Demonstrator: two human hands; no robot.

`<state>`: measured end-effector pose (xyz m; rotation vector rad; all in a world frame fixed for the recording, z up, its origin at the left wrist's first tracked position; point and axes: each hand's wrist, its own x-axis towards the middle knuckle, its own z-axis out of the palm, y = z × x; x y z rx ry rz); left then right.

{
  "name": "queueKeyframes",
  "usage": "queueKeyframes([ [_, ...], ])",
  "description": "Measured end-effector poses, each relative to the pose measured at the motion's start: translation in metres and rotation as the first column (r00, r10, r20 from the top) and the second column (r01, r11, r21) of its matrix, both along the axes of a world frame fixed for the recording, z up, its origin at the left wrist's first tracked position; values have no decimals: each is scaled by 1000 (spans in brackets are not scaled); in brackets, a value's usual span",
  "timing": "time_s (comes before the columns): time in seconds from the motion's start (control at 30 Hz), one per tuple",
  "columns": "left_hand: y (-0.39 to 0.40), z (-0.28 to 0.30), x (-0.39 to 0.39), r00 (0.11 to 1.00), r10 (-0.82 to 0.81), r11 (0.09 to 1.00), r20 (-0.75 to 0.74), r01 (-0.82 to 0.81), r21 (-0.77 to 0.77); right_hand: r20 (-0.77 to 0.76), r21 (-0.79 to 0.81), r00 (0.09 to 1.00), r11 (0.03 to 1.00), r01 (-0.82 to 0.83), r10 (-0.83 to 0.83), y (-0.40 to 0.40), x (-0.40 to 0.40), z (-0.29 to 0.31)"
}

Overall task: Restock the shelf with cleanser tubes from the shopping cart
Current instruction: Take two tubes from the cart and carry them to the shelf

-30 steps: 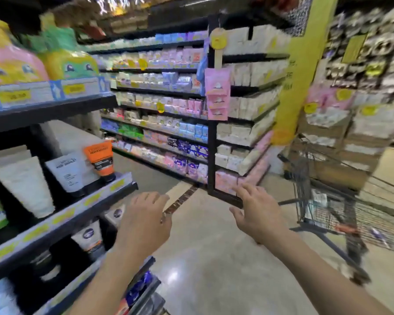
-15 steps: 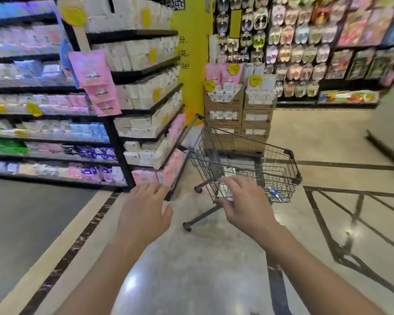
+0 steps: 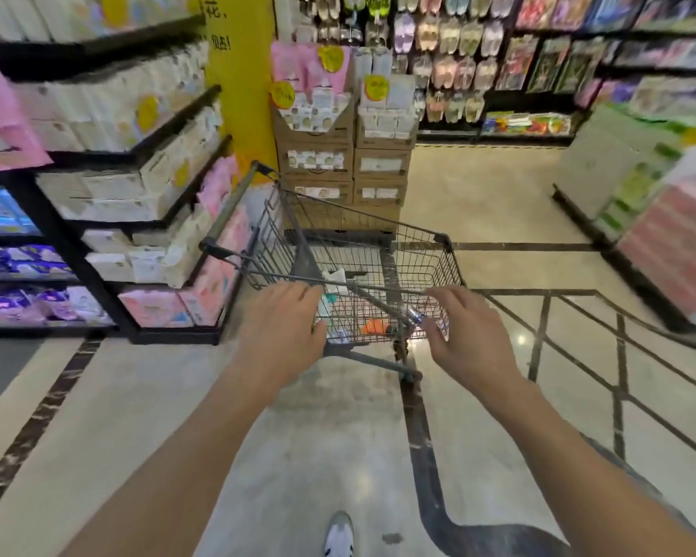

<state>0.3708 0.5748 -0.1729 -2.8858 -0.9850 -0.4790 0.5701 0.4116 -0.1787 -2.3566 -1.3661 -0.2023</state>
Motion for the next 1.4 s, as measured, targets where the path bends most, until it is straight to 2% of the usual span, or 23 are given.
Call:
queueKeyframes([
  [0.3,117,-22,109,994,-82,996,-68,80,-29,34,22,995,996,88,-89,100,101,-10],
  [0.5,171,-45,170,987,-83,995,-140,75,-61,6,-27,992,992,124,-123,146,151,-37],
  [0.83,240,-93,290,939,-101,988,-328,55,-147,-117,-138,987,986,91,-107,221,284,-108],
  [0.97,270,-113,339,895,-103,981,-434,20,-193,-212,-255,972,966,46,-102,258,350,-137],
  [1.23,319,-199,417,780,-48,964,-623,-127,-233,-326,-503,940,861,-80,-103,339,448,-231],
  [1.4,338,-300,452,645,-87,896,-759,-282,-342,-339,-718,940,651,-244,-22,371,484,-306],
])
